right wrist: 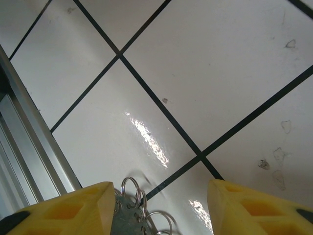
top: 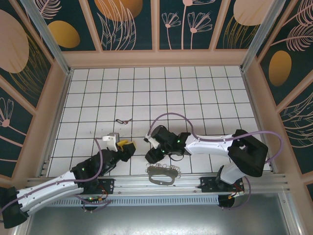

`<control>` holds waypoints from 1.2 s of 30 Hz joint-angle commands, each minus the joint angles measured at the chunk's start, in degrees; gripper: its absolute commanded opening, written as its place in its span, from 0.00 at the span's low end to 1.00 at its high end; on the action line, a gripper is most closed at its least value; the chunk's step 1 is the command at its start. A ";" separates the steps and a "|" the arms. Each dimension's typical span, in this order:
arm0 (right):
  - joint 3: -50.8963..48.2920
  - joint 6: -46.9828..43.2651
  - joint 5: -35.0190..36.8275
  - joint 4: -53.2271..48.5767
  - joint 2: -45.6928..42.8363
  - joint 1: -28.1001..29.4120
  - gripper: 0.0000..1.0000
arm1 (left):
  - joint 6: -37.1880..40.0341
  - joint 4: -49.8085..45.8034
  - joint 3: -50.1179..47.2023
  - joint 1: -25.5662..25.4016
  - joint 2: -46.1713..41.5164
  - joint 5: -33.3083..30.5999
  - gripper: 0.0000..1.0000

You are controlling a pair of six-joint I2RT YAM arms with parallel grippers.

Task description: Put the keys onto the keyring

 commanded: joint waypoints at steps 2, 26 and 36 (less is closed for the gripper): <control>1.74 -1.20 -2.82 -1.47 1.17 1.01 0.50 | -0.39 -0.83 -0.26 0.29 -0.62 -1.81 0.53; 3.51 -3.07 -5.15 -3.08 7.05 2.13 0.38 | 0.11 -4.31 -1.46 0.27 -5.85 -4.87 0.51; 2.97 -3.68 -5.67 -3.10 7.85 2.29 0.31 | 0.59 -4.03 -1.38 0.34 -5.84 -5.27 0.52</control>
